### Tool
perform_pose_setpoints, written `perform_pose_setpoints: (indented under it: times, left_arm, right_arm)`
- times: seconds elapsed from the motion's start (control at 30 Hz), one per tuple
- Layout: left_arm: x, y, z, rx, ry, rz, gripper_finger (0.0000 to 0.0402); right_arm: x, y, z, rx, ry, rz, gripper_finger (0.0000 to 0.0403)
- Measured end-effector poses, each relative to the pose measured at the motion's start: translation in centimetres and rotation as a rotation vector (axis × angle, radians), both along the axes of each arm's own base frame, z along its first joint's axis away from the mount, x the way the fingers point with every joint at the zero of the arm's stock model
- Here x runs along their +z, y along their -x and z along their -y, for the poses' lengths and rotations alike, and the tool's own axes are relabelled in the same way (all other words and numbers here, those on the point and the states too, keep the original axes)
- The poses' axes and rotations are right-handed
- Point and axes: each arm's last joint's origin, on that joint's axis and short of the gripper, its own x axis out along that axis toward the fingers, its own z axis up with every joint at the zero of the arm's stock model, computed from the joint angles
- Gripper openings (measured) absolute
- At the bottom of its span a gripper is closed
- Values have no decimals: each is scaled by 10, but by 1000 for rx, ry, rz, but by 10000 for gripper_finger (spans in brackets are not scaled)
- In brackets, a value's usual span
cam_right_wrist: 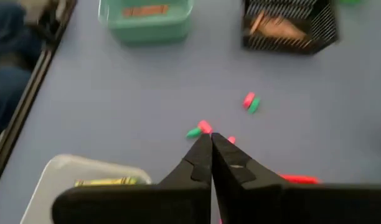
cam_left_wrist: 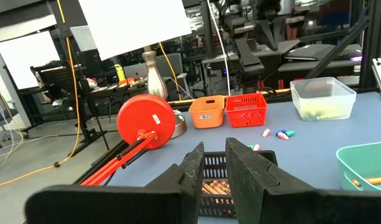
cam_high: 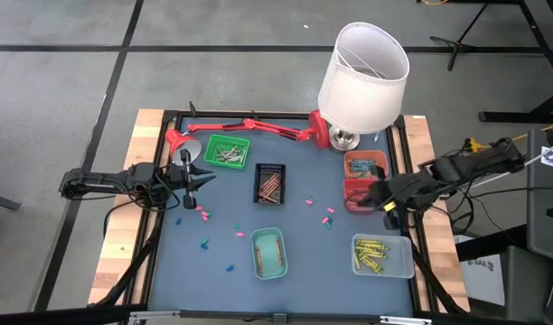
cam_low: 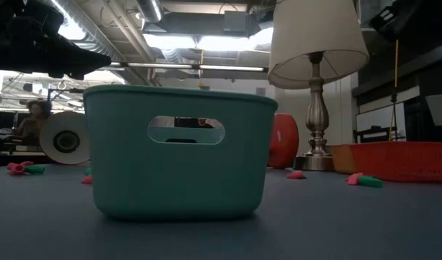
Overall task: Sort crayons
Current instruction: Return to Home Position
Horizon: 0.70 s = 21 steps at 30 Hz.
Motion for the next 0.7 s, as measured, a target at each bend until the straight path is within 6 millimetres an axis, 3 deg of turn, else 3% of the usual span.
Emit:
perform_pose_setpoints:
  times: [0.47,0.7]
  left_arm:
    - [0,0,0,0,0,0,53]
    - [0,0,0,0,0,1,53]
  right_arm:
    - [-30,35,38,-201,-38,471,4]
    - [-32,55,48,-276,-43,568,4]
